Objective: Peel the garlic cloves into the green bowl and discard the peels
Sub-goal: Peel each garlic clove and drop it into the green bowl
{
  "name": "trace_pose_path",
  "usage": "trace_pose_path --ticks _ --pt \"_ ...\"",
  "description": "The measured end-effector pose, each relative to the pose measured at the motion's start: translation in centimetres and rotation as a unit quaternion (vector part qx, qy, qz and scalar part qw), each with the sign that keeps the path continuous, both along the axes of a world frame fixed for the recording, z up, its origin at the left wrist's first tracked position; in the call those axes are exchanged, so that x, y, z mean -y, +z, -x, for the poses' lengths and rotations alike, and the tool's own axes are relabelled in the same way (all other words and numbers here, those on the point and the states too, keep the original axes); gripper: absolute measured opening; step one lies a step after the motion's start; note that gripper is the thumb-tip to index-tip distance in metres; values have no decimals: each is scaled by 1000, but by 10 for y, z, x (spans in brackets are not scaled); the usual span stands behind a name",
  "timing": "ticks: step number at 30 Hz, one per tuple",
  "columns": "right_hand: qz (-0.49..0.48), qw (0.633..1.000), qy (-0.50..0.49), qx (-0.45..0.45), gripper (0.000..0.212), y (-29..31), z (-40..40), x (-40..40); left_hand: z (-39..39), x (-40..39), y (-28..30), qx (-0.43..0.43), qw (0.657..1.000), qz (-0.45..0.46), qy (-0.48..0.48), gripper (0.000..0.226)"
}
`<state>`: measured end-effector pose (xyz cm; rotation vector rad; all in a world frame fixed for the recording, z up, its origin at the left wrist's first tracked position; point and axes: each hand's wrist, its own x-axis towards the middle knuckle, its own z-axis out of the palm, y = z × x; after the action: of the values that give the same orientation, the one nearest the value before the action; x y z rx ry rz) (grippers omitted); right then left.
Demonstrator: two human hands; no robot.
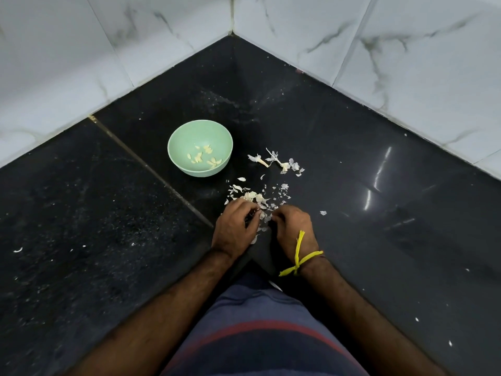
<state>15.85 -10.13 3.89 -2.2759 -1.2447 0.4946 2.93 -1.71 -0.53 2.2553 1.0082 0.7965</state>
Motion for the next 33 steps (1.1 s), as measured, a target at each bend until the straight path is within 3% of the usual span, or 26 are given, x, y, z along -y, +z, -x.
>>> trace_pose_path --ticks 7,20,27,33 --pt "-42 995 -60 -69 10 8 -12 8 -1 1 0 -7 1000 -16 -1 8" --pt "55 997 -26 -37 12 12 -16 3 -1 1 1 -16 1000 10 -10 11" --pt "-7 1000 -18 6 8 5 -8 4 -1 0 2 -22 1000 8 -11 8" --pt "-29 999 9 -26 13 10 -10 4 0 1 2 -17 1000 2 -14 8"
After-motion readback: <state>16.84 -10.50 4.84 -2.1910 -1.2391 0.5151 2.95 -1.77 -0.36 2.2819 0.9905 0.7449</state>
